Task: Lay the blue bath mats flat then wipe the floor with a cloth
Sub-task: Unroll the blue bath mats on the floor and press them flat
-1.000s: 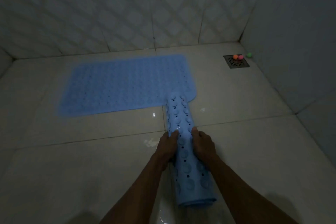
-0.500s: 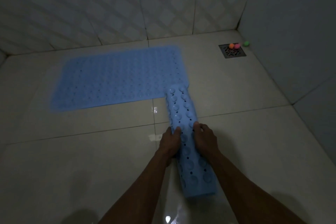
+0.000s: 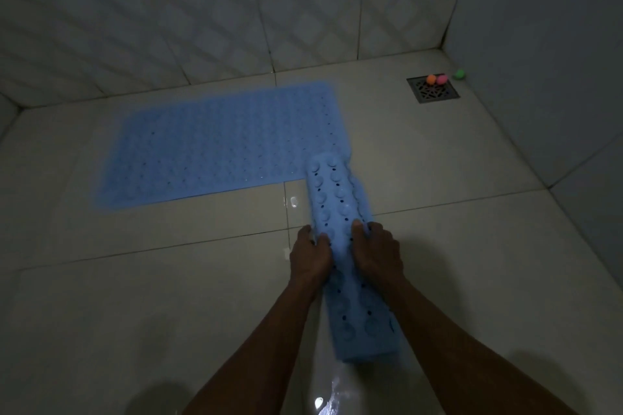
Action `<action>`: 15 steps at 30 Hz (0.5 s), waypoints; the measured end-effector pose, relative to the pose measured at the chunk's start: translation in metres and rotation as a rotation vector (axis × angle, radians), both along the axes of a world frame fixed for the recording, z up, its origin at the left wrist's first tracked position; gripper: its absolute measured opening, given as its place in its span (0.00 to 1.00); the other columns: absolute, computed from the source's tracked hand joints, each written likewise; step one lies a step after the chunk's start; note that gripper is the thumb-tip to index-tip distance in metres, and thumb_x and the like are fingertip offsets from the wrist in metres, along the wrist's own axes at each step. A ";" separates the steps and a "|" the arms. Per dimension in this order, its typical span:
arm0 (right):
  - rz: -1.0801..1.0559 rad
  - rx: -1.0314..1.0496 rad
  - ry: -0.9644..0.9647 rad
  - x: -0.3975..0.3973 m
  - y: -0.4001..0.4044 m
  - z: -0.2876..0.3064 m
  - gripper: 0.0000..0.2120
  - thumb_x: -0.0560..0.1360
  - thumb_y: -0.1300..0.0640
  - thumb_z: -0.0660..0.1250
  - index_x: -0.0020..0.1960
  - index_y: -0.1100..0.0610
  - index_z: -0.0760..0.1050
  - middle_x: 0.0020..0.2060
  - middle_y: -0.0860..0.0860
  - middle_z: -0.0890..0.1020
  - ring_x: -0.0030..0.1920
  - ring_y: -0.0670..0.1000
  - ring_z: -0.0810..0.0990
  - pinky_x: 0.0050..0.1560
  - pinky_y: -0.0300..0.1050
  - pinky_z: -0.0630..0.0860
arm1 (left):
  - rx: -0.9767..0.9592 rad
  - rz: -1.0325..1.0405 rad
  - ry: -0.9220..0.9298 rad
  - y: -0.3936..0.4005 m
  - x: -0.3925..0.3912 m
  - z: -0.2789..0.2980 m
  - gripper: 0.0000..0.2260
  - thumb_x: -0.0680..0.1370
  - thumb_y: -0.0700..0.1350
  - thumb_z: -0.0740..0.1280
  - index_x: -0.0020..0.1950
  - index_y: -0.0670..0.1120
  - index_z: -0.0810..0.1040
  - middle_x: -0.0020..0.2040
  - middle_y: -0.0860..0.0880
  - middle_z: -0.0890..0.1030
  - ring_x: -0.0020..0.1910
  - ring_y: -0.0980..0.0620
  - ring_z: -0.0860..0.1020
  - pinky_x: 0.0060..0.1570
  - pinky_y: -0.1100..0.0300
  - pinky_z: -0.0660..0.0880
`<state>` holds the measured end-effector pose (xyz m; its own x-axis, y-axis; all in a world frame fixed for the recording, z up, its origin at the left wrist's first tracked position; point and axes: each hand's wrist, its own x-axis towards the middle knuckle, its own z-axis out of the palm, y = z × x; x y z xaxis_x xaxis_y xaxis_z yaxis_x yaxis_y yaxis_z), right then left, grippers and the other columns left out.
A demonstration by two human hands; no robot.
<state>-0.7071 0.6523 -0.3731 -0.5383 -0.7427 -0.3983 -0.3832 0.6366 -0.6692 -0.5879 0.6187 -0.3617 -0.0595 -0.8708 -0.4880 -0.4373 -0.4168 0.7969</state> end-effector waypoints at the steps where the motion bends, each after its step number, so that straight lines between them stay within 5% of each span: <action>1: -0.027 -0.027 -0.042 0.004 -0.002 0.001 0.26 0.80 0.37 0.53 0.65 0.57 0.70 0.60 0.59 0.76 0.59 0.60 0.76 0.60 0.55 0.73 | -0.015 0.007 -0.014 -0.001 0.005 0.001 0.22 0.83 0.52 0.60 0.76 0.46 0.66 0.71 0.43 0.73 0.66 0.43 0.74 0.64 0.55 0.72; 5: -0.048 -0.127 -0.118 0.017 -0.014 0.008 0.16 0.80 0.47 0.60 0.60 0.58 0.72 0.58 0.59 0.77 0.57 0.59 0.76 0.52 0.47 0.70 | 0.049 0.016 -0.010 -0.006 0.028 0.003 0.26 0.82 0.58 0.60 0.76 0.45 0.68 0.72 0.42 0.73 0.68 0.41 0.74 0.69 0.44 0.71; 9: 0.102 -0.066 0.003 0.033 -0.019 0.006 0.23 0.80 0.49 0.63 0.70 0.62 0.68 0.64 0.65 0.73 0.63 0.64 0.73 0.63 0.53 0.69 | 0.064 0.047 0.011 -0.010 0.054 0.008 0.27 0.80 0.59 0.63 0.73 0.45 0.71 0.68 0.44 0.77 0.62 0.43 0.78 0.62 0.42 0.76; 15: 0.140 -0.147 -0.219 0.064 -0.023 0.010 0.21 0.79 0.52 0.65 0.68 0.56 0.63 0.64 0.59 0.74 0.60 0.57 0.76 0.57 0.48 0.73 | 0.060 0.012 0.041 -0.010 0.086 0.007 0.27 0.78 0.62 0.65 0.72 0.48 0.74 0.65 0.44 0.80 0.59 0.44 0.80 0.61 0.45 0.78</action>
